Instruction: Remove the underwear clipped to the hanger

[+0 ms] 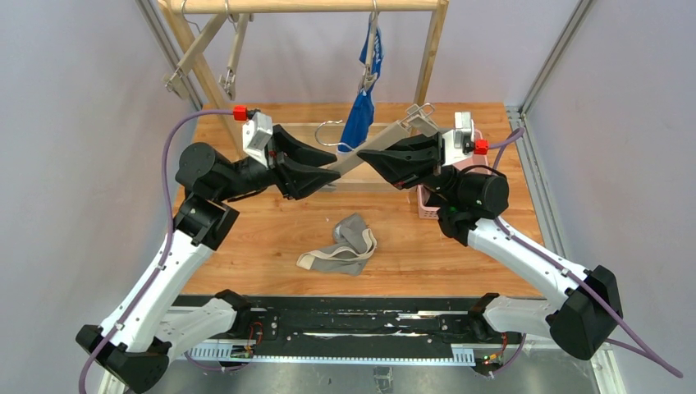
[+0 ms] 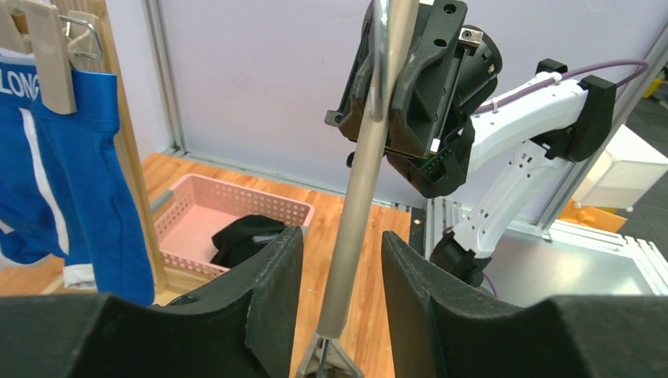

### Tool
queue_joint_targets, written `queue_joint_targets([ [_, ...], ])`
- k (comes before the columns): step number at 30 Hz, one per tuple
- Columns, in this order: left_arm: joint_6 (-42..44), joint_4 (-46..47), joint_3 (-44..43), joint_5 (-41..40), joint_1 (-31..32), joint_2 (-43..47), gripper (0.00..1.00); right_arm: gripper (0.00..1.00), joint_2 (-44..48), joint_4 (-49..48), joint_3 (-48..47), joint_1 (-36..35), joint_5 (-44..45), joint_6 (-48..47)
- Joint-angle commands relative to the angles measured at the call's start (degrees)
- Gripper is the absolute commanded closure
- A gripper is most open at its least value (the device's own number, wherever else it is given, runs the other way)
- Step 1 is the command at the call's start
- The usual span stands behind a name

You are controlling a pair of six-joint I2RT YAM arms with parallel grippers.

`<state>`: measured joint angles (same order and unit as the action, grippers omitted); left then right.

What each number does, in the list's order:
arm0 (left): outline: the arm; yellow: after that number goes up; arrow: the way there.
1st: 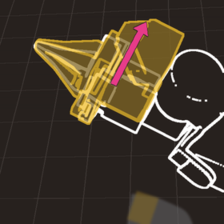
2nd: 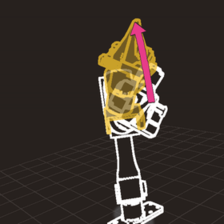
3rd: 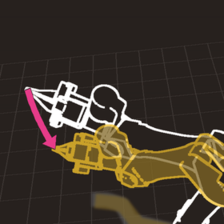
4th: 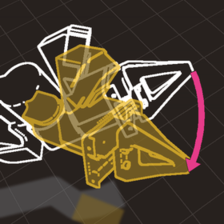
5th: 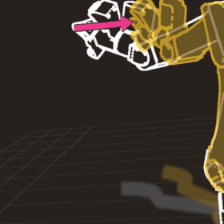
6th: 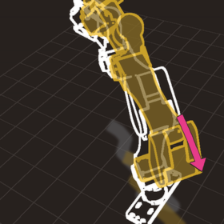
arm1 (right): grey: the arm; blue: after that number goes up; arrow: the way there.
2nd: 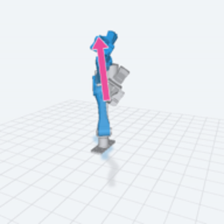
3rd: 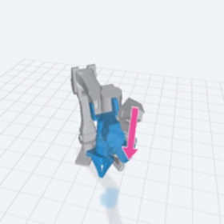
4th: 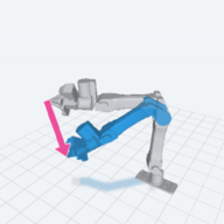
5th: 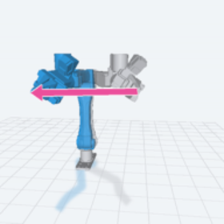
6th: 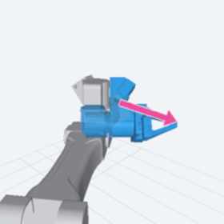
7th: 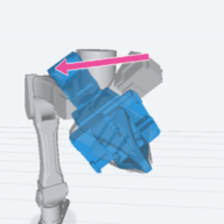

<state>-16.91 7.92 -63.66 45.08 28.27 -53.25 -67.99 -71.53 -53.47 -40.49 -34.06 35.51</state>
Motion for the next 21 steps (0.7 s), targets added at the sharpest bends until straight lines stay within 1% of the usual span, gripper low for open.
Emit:
queue_joint_targets([
  [1,-3.95,5.60,0.42,2.40,0.30,-1.18,0.55,0.99,0.68,-2.24,0.39,-0.73,0.58,-0.24],
  [3,-4.16,5.70,0.47,2.84,0.32,-1.60,0.59,0.99,0.66,-2.47,0.32,-0.70,0.64,-0.14],
  [6,-4.59,5.70,0.52,3.50,0.32,-2.09,0.70,0.99,0.42,-2.69,0.12,-0.73,0.75,-0.04],
  [9,-4.95,5.70,0.62,4.35,0.37,-2.37,0.73,0.99,0.10,-3.03,0.11,-0.73,0.94,0.01],
  [13,-5.30,5.70,1.05,5.37,0.42,-2.75,0.81,0.99,-0.21,-3.35,0.06,-0.72,1.55,0.11],
  [17,-6.02,5.70,1.34,7.25,0.41,-3.48,0.84,0.99,-0.52,-3.90,0.00,-0.72,2.02,0.09],
  [18,-6.11,5.70,1.45,7.19,0.38,-3.59,0.93,0.99,-0.61,-3.93,-0.07,-0.73,2.00,0.19],
  [19,-6.16,5.73,1.74,7.06,0.30,-3.60,0.99,0.99,-0.72,-4.08,-0.20,-0.73,2.00,0.31],
  [21,-6.04,5.70,2.08,7.12,0.38,-3.53,1.00,0.99,-0.90,-4.30,-0.38,-0.71,2.01,0.77],
])
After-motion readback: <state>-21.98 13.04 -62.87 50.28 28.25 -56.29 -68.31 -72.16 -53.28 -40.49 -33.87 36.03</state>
